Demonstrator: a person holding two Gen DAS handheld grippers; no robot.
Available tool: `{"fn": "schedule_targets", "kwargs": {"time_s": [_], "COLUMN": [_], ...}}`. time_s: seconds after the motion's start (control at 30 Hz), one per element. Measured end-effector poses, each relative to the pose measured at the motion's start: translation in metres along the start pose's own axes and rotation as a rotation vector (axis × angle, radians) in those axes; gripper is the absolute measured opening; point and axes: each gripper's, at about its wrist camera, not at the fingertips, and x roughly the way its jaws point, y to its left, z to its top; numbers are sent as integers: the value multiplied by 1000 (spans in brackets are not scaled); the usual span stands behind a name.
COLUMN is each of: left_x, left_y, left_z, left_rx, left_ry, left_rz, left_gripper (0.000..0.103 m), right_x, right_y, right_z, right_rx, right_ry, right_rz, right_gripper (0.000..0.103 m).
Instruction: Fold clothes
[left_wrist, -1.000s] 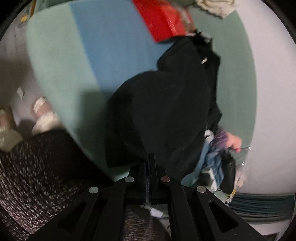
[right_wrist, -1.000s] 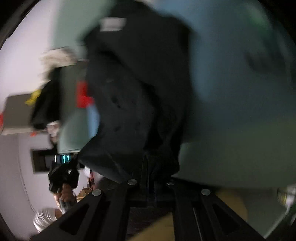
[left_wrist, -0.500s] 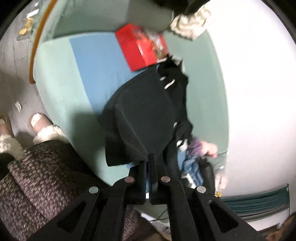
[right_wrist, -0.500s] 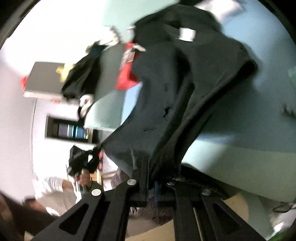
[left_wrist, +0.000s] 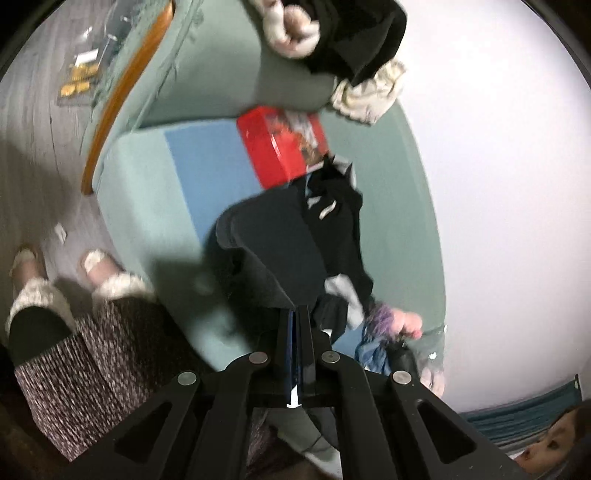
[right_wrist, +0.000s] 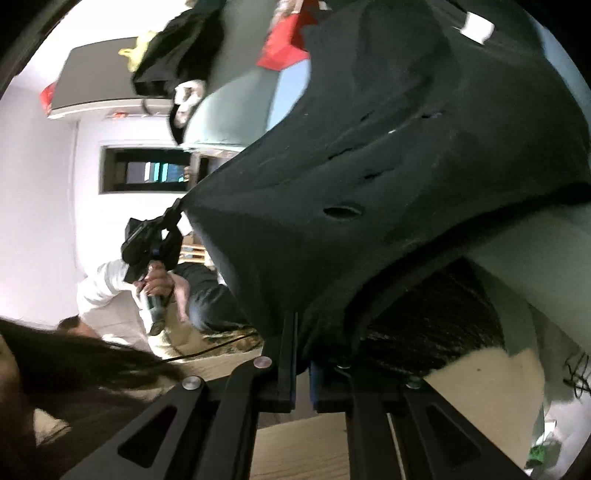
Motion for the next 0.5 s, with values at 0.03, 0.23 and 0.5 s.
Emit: {"fn": "schedule_targets", "kwargs": {"time_s": [0.03,0.23,0.5], "left_x": [-2,26,143], "left_y": [-2,-7,-15], "left_z": [5,43,55], "left_rx": [4,0,21], "left_ry": [-14,-26,206], "left_rz": [-1,11,96], "left_gripper": [1,1,2], "right_x": [-2,-6,-17], "right_y": [1,5,-5], "right_z": [6,50,136], "right_rx": [-7,-50,-27], "right_ry": [-8,-35,-95], "right_rz": [14,13,-38], "right_gripper": [7,9,9]}}
